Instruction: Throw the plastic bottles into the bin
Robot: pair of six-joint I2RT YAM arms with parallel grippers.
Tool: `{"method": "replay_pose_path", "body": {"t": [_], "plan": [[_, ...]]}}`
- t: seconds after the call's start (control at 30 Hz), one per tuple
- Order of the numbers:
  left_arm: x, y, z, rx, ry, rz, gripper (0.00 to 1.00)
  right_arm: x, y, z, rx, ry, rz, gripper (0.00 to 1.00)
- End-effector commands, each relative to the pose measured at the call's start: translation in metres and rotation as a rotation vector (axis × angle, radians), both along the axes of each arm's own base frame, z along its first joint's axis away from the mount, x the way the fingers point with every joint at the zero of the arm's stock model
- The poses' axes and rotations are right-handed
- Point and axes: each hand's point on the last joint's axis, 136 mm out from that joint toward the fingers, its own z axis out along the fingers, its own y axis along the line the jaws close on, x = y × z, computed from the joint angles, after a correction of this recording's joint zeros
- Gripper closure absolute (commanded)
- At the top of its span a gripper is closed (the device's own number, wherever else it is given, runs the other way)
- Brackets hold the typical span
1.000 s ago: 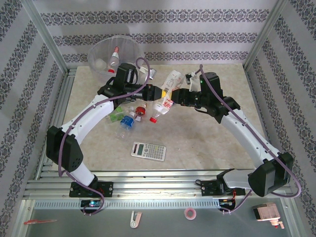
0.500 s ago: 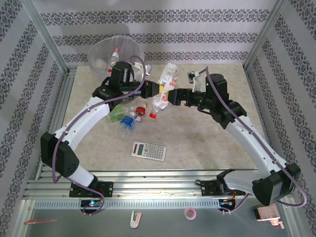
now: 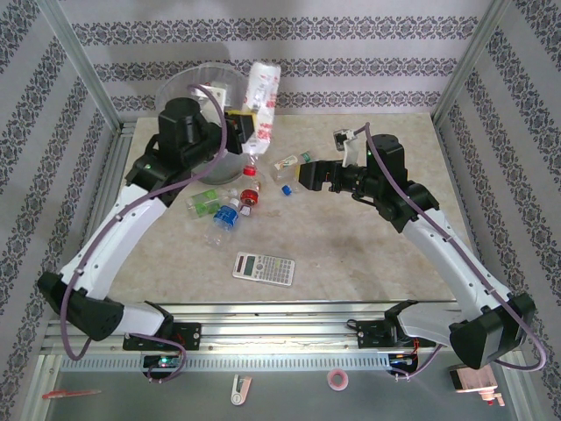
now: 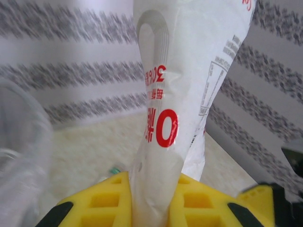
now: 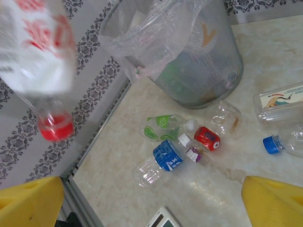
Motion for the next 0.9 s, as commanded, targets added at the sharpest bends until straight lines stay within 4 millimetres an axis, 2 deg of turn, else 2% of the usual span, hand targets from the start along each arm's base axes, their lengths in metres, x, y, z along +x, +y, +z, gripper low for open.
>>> {"method": "replay_pose_path", "body": {"t": [0.0,0.23,0.43,0.63,0.87], "plan": [[-0.006,0.039,0.062,0.059,-0.217,0.165,0.85,-0.004,-0.001,0.007,-0.002,-0.045,0.000,0.04],[-0.022,0.074,0.134,0.093,-0.444,0.316,0.85,-0.004,-0.004,0.009,-0.007,-0.060,-0.007,0.04],[-0.040,0.090,0.184,0.085,-0.641,0.390,0.87,-0.002,-0.004,0.009,-0.007,-0.063,-0.009,0.04],[-0.055,0.093,0.220,0.035,-0.809,0.405,0.90,0.000,-0.002,0.012,-0.008,-0.070,-0.003,0.04],[-0.068,0.094,0.252,-0.032,-0.955,0.410,0.92,0.003,-0.002,0.011,-0.019,-0.073,0.000,0.03]]}}
